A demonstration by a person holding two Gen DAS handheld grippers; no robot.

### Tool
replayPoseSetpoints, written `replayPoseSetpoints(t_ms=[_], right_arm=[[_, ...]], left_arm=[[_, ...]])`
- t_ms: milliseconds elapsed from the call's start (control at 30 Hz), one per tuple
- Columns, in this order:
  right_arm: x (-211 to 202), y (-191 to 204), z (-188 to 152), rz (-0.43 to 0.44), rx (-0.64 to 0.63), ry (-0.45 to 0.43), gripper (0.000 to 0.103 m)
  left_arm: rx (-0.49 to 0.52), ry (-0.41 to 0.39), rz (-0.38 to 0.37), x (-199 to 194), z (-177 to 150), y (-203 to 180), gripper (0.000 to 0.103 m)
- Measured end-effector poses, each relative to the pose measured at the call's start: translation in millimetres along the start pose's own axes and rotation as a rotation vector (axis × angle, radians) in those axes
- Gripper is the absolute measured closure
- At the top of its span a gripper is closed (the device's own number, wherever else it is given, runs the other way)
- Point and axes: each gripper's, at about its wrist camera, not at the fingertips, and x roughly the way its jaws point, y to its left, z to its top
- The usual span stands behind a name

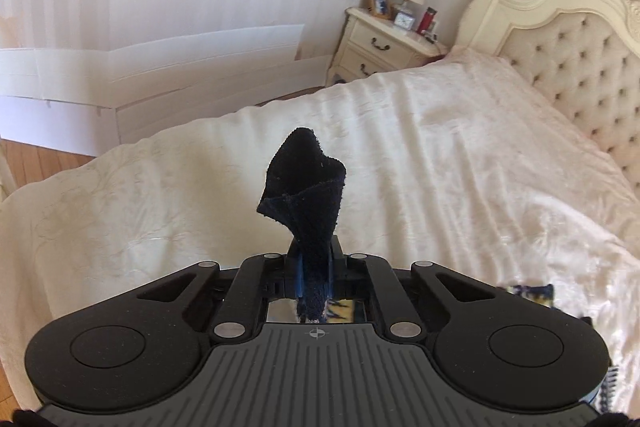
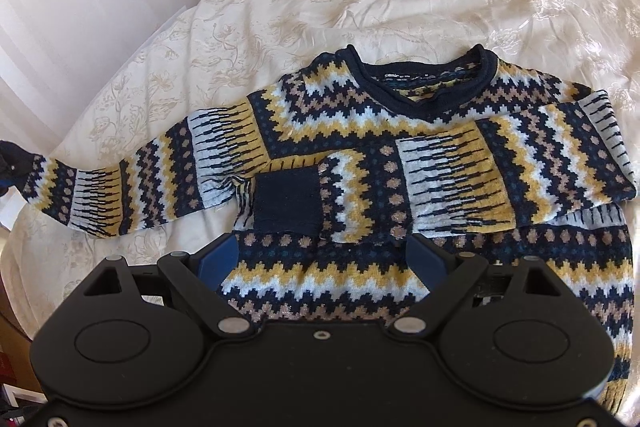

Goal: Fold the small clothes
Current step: 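Lift the cuff and fold it across the body with the left gripper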

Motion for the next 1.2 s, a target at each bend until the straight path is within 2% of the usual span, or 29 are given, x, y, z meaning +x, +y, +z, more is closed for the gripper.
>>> replayPoseSetpoints(t_ms=[133,267,467,733,967,1067,1133,1200], right_arm=[[-9.6,-24.8,-4.1,0.014,0.013,-0.003,0.011],[-20.4,-56.0,-6.5,0.020,0.040,-0.010,0.011],[-33.4,-99.9,-4.6,0.028,0.065,-0.023,0.011],[-46.0,-148.4,-1.1,0.022,0.079,-0.027,0.011],[-53.8,-181.8,-3.4,-0.010,0.121,-0.028,0.011],[-52.2,-189.2,-6.5,-0.022,0.144,-0.023,0.011],[-49.9,-191.6,-8.2,-0.028,0.163,-0.020,0.011],[-47.1,-192.5,-9.4,-0.033,0.176,-0.018,0.011]], left_arm=[[0.009,-0.035,-0.080,-24.0,0.0,-47.3,0.093],[0.060,-0.067,-0.167,-41.0,-6.5,-103.5,0.093],[0.107,-0.049,-0.302,-37.7,-32.3,-189.4,0.093],[0.151,0.068,-0.423,6.0,-98.7,-297.9,0.093],[0.230,0.177,-0.430,44.4,-154.1,-352.3,0.093],[0.308,0.245,-0.433,56.9,-173.3,-371.6,0.091],[0.371,0.299,-0.446,61.4,-184.0,-382.8,0.082],[0.445,0.314,-0.477,58.9,-195.8,-394.2,0.073]])
